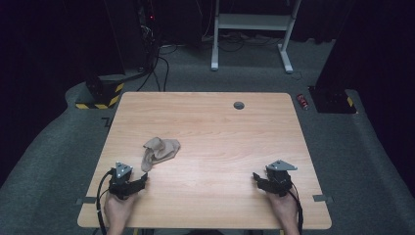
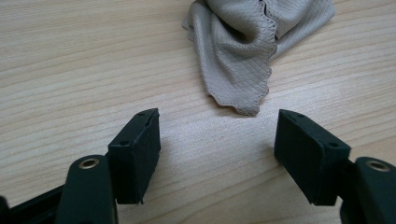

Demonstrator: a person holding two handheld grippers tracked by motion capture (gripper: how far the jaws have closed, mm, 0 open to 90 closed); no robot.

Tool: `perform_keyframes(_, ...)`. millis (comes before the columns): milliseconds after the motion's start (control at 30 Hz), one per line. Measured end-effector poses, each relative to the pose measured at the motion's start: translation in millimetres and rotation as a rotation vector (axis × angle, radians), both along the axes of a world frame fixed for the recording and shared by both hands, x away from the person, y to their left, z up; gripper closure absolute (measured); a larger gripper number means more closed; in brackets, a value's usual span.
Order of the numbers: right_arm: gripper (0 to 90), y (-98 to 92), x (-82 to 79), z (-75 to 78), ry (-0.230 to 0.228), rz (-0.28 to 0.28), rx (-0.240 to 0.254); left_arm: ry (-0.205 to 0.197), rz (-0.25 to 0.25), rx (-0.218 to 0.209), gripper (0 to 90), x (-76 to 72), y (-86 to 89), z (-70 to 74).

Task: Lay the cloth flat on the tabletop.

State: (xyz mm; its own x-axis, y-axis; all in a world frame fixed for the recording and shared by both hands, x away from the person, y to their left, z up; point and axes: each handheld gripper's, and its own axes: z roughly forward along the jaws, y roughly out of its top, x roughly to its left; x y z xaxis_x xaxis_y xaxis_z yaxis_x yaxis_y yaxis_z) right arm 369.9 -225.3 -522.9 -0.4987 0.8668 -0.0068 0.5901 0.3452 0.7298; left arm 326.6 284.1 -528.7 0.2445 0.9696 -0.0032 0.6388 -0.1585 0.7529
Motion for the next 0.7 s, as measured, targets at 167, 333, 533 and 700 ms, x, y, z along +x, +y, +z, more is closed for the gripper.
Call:
perform_keyframes(167, 36.6, -0.3, 0.2, 0.0, -0.002, -0.005, -0.006, 0.001, -0.003, 0.001, 30.7, -0.1, 0.0, 0.0)
perform_keyframes(333, 34.1, -1.6, 0.4, -0.1, 0.003, -0.044, -0.003, 0.008, -0.012, 0.002, 27.3, 0.0, -0.9, 0.0)
perform_keyframes(533, 33.9, -2.2, 0.9, -0.1, 0.003, -0.061, -0.004, 0.019, -0.022, 0.011, 18.3, 1.1, -1.7, -0.2)
perform_keyframes(700, 32.8, -2.8, 1.4, -0.2, 0.001, -0.068, -0.007, 0.028, -0.008, 0.006, 15.1, 2.4, -3.0, -0.6)
